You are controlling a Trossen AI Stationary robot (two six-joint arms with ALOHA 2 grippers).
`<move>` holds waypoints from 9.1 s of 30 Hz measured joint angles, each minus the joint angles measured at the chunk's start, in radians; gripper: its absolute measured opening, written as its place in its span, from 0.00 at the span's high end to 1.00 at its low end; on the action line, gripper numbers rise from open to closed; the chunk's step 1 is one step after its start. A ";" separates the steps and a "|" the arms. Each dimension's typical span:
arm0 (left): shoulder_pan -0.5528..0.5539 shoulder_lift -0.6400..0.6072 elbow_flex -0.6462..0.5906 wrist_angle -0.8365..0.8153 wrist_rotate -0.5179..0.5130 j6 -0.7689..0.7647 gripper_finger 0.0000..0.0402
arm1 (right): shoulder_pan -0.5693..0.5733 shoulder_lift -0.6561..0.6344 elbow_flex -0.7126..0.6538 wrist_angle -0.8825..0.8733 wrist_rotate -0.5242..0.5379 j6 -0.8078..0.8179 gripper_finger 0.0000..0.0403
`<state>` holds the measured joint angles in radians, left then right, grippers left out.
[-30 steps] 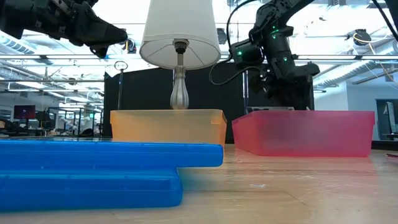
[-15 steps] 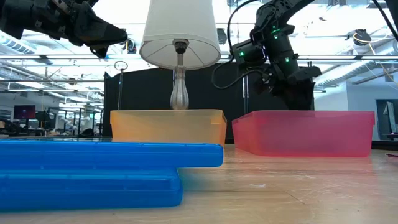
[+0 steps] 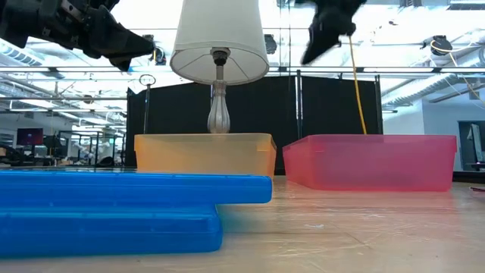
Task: Pick & place jewel cases by type
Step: Put the blue CD case into the orange bin
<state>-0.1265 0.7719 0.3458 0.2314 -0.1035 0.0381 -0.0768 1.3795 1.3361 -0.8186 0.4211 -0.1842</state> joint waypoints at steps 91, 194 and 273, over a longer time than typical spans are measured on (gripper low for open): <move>-0.687 0.750 0.315 -0.078 -0.284 -0.013 0.90 | 0.766 0.473 -0.038 0.710 0.357 0.662 1.00; -0.686 0.978 0.597 -0.560 -0.392 -0.032 0.90 | 0.553 0.551 -0.234 0.976 -0.205 1.438 0.65; -0.735 0.969 0.640 -0.411 -0.464 0.098 0.90 | 0.529 0.627 -0.234 1.073 -0.373 1.436 0.65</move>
<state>-0.8610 1.7412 0.9863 -0.1797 -0.5675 0.1364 0.4526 2.0068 1.1023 0.2540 0.0479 1.2516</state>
